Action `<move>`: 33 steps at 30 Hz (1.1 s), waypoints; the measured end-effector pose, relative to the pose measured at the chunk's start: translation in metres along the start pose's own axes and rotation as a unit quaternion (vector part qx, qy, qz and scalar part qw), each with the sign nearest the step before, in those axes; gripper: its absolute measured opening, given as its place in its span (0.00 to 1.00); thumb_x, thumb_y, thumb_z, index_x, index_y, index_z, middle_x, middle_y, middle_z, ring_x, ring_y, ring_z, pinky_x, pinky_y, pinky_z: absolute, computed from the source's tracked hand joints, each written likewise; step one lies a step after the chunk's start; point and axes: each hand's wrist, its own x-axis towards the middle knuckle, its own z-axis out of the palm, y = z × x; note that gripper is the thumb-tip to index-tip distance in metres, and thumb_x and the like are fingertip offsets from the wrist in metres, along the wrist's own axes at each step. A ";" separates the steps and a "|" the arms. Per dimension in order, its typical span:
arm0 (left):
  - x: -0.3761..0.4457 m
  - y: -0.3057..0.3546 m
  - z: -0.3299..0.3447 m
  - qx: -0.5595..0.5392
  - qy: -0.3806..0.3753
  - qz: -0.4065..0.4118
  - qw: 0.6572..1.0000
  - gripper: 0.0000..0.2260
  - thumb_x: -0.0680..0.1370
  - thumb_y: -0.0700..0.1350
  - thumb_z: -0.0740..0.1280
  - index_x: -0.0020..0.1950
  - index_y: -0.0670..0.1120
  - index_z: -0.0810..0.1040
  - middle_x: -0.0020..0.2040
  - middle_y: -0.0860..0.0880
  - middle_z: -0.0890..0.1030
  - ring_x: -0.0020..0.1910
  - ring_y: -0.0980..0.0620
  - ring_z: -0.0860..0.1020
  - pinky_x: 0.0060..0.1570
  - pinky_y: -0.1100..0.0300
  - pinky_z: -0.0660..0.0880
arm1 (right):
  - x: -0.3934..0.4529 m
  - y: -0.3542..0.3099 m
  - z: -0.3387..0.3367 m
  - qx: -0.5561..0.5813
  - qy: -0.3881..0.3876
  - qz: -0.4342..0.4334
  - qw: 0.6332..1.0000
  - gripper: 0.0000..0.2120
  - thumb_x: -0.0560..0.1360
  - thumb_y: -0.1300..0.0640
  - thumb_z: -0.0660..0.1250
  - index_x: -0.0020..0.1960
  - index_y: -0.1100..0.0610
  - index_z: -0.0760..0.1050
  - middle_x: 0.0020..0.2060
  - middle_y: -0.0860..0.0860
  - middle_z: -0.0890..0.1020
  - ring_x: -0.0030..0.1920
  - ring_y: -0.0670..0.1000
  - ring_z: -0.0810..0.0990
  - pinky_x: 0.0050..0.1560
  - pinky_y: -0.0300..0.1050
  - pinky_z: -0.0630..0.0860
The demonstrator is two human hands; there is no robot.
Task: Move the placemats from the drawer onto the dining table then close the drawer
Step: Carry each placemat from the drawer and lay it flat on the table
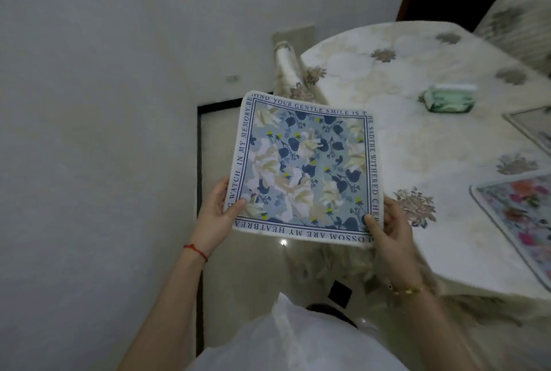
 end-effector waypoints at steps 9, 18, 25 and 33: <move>0.168 0.009 0.037 0.022 -0.175 0.014 0.984 0.20 0.78 0.37 0.66 0.68 0.50 0.70 0.62 0.49 0.79 0.61 0.50 0.78 0.61 0.49 0.75 | 0.060 -0.011 0.009 -0.010 0.163 -0.014 0.987 0.14 0.78 0.66 0.63 0.58 0.50 0.71 0.49 0.50 0.83 0.46 0.46 0.85 0.41 0.39 0.81; 0.292 0.022 0.130 0.050 -0.313 0.067 0.946 0.18 0.77 0.39 0.68 0.67 0.48 0.72 0.60 0.50 0.80 0.58 0.52 0.80 0.58 0.50 0.77 | 0.117 -0.009 -0.011 -0.008 0.322 0.020 0.947 0.15 0.78 0.66 0.63 0.64 0.58 0.68 0.52 0.57 0.83 0.52 0.56 0.83 0.51 0.58 0.81; 0.371 0.006 0.208 0.060 -0.420 0.049 0.904 0.18 0.77 0.38 0.67 0.65 0.47 0.72 0.60 0.47 0.80 0.57 0.51 0.80 0.58 0.51 0.77 | 0.162 0.006 -0.024 -0.037 0.403 0.081 0.911 0.14 0.79 0.63 0.63 0.63 0.53 0.67 0.52 0.56 0.83 0.49 0.53 0.84 0.45 0.59 0.82; 0.452 -0.029 0.296 0.124 -0.509 0.058 0.850 0.16 0.76 0.41 0.69 0.62 0.51 0.72 0.57 0.52 0.80 0.56 0.52 0.79 0.59 0.48 0.76 | 0.221 0.042 -0.030 -0.076 0.495 0.171 0.848 0.15 0.78 0.58 0.66 0.62 0.49 0.68 0.48 0.51 0.84 0.48 0.52 0.84 0.49 0.55 0.81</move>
